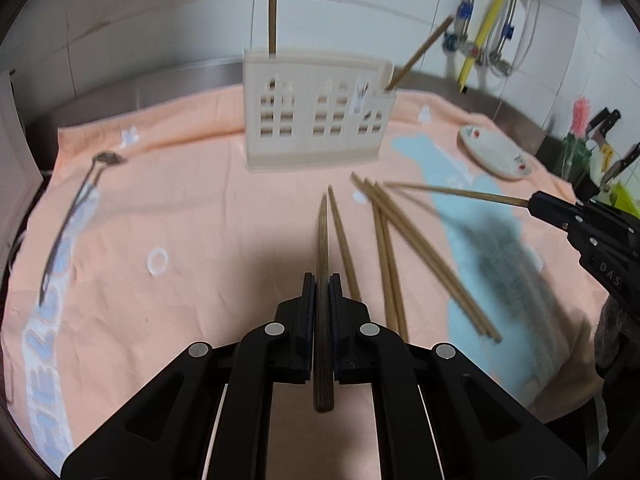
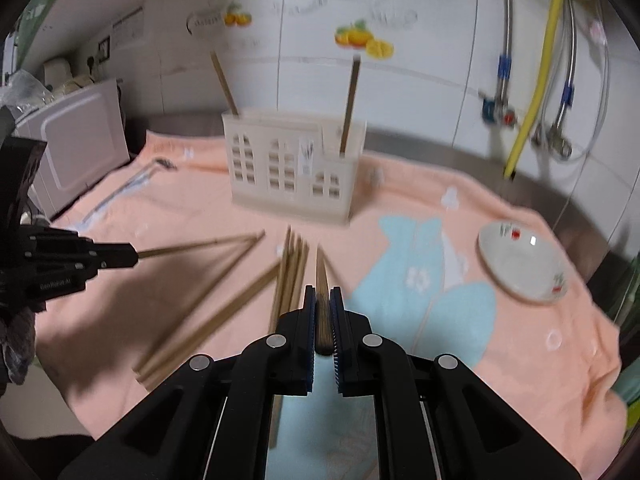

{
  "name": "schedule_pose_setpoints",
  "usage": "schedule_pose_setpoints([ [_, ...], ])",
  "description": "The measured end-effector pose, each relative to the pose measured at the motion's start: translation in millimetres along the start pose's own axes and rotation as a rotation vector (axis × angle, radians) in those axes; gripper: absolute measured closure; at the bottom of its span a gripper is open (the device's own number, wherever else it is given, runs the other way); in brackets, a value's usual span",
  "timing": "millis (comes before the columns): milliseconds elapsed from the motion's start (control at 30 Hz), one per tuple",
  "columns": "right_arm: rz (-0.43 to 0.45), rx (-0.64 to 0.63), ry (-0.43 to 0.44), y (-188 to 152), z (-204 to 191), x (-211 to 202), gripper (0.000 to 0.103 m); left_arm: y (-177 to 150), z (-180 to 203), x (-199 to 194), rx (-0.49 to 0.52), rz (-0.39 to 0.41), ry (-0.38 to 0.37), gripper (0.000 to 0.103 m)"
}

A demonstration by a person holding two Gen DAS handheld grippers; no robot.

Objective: Organize utensils
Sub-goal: 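Carry the left tool's chopstick into the white holder while the right tool inserts its chopstick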

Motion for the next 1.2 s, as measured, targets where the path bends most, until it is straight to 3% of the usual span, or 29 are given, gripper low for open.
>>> schedule_pose_setpoints([
  [200,0.047,-0.024,0.010,32.4,-1.8,-9.3,0.096,17.4,6.4,-14.2,0.015,0.056,-0.019,0.097],
  [400,0.040,-0.030,0.029,59.8,0.6,-5.6,0.096,33.9,14.0,-19.2,0.050,0.080,-0.026,0.097],
  [867,0.102,-0.002,0.064,148.6,36.0,-21.3,0.096,90.4,32.5,-46.9,0.121,0.150,-0.060,0.097],
  [1200,0.165,0.024,0.060,194.8,62.2,-36.5,0.096,151.5,56.3,-91.4,0.181,0.314,-0.046,0.097],
])
Point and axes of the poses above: each gripper's, at about its wrist camera, not at the fingertips, and x roughly the way its jaws point, z to its right, y to its top, the point moved 1 cm from there along x, roughly the way its jaws point, and after that the axes turned 10 degrees about -x, right-handed, at the moved point
